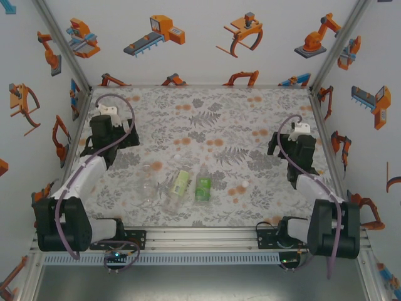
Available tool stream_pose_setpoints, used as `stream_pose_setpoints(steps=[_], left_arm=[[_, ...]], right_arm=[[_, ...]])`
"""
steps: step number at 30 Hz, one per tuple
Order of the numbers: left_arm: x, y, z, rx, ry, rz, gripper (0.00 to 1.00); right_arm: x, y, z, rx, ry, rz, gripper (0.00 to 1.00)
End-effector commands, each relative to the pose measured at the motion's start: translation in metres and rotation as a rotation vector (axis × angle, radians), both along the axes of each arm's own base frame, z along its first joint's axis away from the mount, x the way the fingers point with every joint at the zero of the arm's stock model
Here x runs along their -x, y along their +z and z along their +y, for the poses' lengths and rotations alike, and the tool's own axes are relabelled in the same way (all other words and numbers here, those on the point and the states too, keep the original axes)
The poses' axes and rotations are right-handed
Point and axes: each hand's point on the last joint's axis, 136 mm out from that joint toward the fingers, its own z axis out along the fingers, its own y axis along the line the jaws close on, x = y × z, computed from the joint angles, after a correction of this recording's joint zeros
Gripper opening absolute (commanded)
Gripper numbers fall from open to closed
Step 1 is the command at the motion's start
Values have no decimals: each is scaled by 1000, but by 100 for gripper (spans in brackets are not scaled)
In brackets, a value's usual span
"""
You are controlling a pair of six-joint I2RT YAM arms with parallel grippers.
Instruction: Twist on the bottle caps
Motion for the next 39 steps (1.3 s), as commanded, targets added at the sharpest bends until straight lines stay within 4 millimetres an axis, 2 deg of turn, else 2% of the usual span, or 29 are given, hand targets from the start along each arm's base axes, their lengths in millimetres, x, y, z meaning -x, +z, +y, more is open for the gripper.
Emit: stream_pose_setpoints(steps=[1,8,13,17,22,31,39], left_arm=[[41,-24,-5,40,61,243,99],[89,-41,-21,154,149,495,97],[116,-40,-34,65,163,620,99],[130,-43,-48,6,158,683,97],[142,-58,-57,7,212,741,97],[150,-82,-70,49,169,689,98],[155,-110,-62,17,163,663,99]], right_arm=[[18,-1,5,-47,-22,102,92],[53,5,6,-79,-46,199,90],[67,5,10,-125,-56,217,89],[69,9,16,-169,-40,209,88],[69,9,20,-195,-29,210,87],[72,-1,24,-205,-11,232,87],[77,-9,24,-209,-10,244,87]])
